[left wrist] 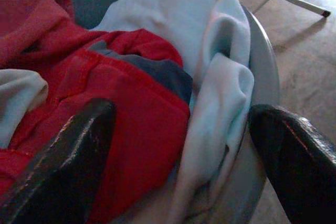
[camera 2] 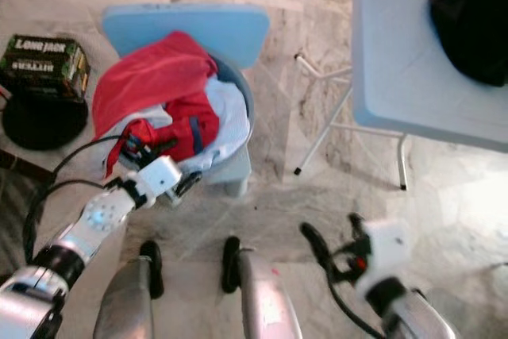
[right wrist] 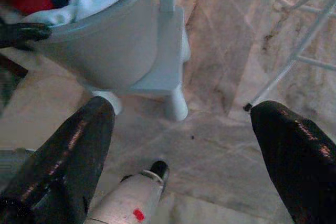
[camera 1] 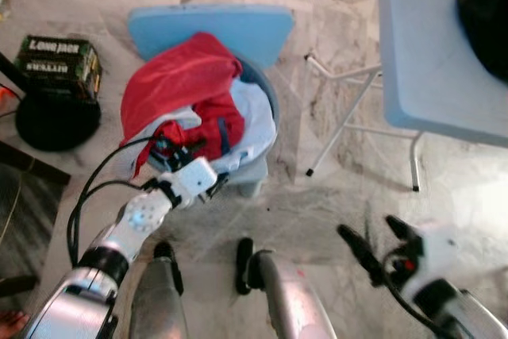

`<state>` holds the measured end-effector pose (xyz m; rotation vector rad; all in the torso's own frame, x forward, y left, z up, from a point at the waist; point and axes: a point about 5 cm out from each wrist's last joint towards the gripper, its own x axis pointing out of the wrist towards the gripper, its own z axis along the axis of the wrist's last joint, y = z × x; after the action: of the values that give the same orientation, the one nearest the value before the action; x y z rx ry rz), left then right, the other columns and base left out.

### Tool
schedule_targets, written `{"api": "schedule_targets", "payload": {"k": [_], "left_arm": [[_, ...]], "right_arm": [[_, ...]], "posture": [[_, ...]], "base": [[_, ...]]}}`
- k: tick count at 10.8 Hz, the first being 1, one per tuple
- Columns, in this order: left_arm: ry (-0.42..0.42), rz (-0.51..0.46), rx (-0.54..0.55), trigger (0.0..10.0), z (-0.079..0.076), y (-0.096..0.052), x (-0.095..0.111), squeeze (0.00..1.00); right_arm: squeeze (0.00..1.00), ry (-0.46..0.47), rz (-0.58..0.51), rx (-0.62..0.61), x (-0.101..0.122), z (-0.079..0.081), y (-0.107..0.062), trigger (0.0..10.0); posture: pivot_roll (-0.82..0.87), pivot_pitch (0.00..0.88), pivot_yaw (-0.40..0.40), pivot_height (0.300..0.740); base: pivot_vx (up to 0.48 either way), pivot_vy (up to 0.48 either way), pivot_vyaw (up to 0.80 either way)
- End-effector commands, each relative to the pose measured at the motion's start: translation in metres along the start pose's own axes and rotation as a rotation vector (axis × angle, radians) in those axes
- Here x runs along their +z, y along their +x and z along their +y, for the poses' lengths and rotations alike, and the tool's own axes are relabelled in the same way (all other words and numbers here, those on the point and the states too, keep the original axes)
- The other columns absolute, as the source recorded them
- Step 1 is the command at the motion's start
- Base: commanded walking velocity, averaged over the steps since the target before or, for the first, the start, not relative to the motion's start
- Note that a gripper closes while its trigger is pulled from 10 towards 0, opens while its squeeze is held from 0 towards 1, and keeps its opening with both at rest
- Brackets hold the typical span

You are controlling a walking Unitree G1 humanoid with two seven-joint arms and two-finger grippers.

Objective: Hang hanger

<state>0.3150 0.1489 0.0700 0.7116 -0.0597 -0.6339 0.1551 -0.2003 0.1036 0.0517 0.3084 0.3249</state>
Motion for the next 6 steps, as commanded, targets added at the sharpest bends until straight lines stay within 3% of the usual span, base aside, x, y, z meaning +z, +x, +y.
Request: {"api": "schedule_targets", "payload": {"k": [1,4,6], "left_arm": [[-0.034,0.054,0.054,10.0,0.003,-0.002,-0.008,0.0],[-0.061,0.013,0.14,10.0,0.006,-0.004,-0.004,0.0],[-0.072,-0.081,0.188,10.0,0.005,-0.004,0.014,0.0]], "right_arm": [[0.0,-0.002,0.027,0.007,-0.001,0.001,-0.003,10.0],[0.0,-0.019,0.036,0.028,-0.002,0.002,0.01,10.0],[0.0,-0.025,0.028,0.027,-0.003,0.001,0.021,10.0]], "posture": [[-0.26,0.44,-0.198,0.74],[-0.22,0.417,-0.185,0.74],[-0.18,0.393,-0.169,0.74]], "base": [[0.0,0.0,0.0],[0.0,0.0,0.0],[0.0,0.0,0.0]]}}
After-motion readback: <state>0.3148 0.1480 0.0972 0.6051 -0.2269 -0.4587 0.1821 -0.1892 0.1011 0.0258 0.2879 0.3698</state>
